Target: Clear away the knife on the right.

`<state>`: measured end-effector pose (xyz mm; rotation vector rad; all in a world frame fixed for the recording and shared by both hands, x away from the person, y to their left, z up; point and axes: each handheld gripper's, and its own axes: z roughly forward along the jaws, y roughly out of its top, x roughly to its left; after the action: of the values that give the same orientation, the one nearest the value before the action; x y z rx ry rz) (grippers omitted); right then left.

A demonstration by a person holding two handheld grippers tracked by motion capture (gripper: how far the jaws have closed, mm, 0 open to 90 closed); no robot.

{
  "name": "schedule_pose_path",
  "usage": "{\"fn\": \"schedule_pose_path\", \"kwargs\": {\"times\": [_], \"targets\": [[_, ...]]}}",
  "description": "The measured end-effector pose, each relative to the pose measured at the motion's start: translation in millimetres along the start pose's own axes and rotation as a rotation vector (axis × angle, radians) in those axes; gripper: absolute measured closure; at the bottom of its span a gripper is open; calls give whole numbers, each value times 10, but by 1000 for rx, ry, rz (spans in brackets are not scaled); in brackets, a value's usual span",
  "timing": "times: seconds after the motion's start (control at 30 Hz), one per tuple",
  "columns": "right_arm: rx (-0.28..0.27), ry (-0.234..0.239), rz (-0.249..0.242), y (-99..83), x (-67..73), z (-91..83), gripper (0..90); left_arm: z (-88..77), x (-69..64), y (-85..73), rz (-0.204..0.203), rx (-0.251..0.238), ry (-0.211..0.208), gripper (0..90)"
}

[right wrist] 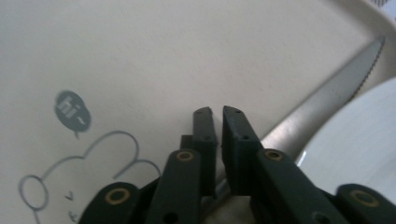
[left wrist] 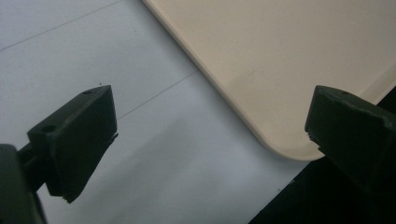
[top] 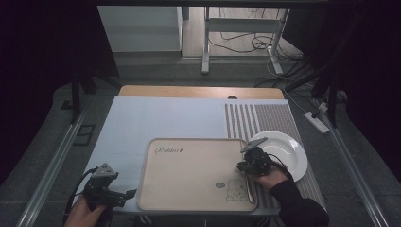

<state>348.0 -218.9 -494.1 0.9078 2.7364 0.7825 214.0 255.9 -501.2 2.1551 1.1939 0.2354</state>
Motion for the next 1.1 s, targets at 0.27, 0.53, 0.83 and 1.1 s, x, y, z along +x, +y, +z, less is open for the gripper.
{"fn": "schedule_pose_path", "kwargs": {"times": [0.27,0.53,0.83,1.1], "targets": [[-42,-9,5,58,67,-40,598,-1,0,-1,-2,-2,-1,32],[-96,-21,30,86,97,-116,394,0,0,-2,-2,-3,-1,32],[-130,-74,37,68,126,-164,144,0,0,-1,0,-2,-1,32],[-134,-67,42,8,82,-159,42,0,0,-1,1,-2,-2,32]]}}
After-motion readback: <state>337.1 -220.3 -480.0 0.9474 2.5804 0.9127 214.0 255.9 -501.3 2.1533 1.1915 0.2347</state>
